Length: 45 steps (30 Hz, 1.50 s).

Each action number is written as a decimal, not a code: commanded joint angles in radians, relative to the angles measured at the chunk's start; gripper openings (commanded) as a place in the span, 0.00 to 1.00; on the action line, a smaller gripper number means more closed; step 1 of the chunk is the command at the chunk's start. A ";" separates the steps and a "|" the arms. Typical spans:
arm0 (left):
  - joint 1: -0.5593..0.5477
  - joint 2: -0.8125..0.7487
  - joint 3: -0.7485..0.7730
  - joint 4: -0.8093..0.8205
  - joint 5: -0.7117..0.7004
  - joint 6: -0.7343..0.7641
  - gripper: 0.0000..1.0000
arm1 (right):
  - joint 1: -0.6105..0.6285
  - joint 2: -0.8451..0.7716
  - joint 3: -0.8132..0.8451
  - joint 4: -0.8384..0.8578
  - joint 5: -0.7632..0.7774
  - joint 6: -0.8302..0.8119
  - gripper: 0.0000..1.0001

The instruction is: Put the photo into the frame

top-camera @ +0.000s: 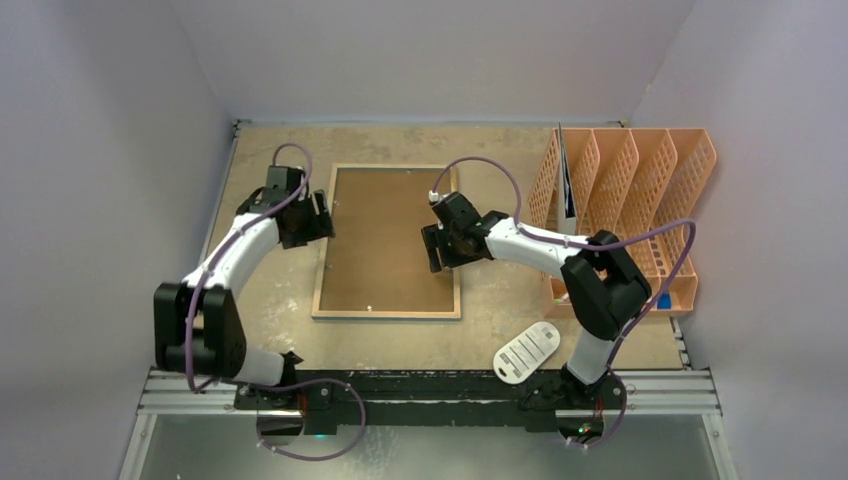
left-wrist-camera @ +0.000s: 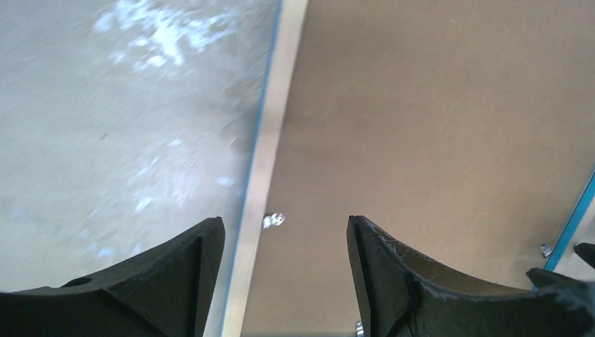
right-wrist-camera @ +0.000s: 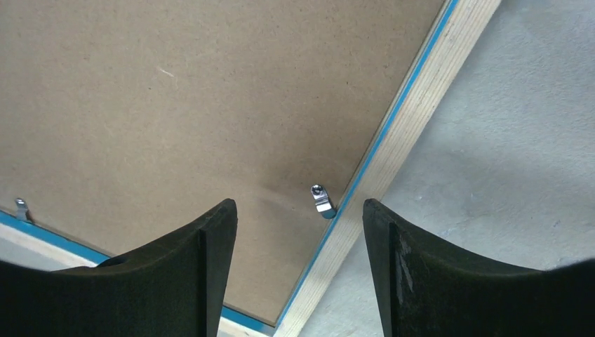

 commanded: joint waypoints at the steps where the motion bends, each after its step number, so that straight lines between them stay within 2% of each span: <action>1: 0.003 -0.205 -0.099 -0.001 -0.100 -0.033 0.68 | 0.007 0.008 -0.010 -0.055 0.071 -0.017 0.68; 5: 0.003 -0.249 -0.175 0.031 0.017 -0.031 0.67 | 0.012 0.007 -0.015 -0.094 0.098 -0.014 0.64; 12: 0.003 -0.269 -0.270 0.064 0.002 -0.043 0.65 | 0.013 0.014 -0.024 -0.130 0.100 -0.028 0.59; 14: 0.003 -0.271 -0.273 0.068 -0.004 -0.045 0.65 | 0.014 0.041 -0.011 -0.135 0.092 -0.037 0.50; 17: 0.003 -0.265 -0.274 0.056 -0.040 -0.051 0.66 | 0.019 0.096 0.020 -0.181 0.119 -0.029 0.42; 22: 0.003 -0.247 -0.280 0.044 -0.032 -0.078 0.65 | 0.019 0.108 0.039 -0.181 0.149 -0.023 0.40; 27: 0.003 -0.228 -0.286 0.035 -0.032 -0.103 0.62 | 0.019 0.122 0.060 -0.175 0.160 -0.008 0.32; 29: 0.003 -0.222 -0.290 0.035 -0.032 -0.108 0.60 | 0.019 0.120 0.067 -0.171 0.152 0.013 0.27; 37: 0.003 -0.197 -0.295 0.037 -0.025 -0.111 0.55 | 0.019 0.093 0.061 -0.113 0.104 0.141 0.14; 42: 0.003 -0.188 -0.305 0.041 -0.013 -0.124 0.54 | 0.019 0.105 0.032 -0.073 0.090 0.249 0.12; 45: 0.003 -0.187 -0.316 0.043 -0.005 -0.141 0.54 | 0.019 0.103 0.022 -0.073 0.101 0.288 0.20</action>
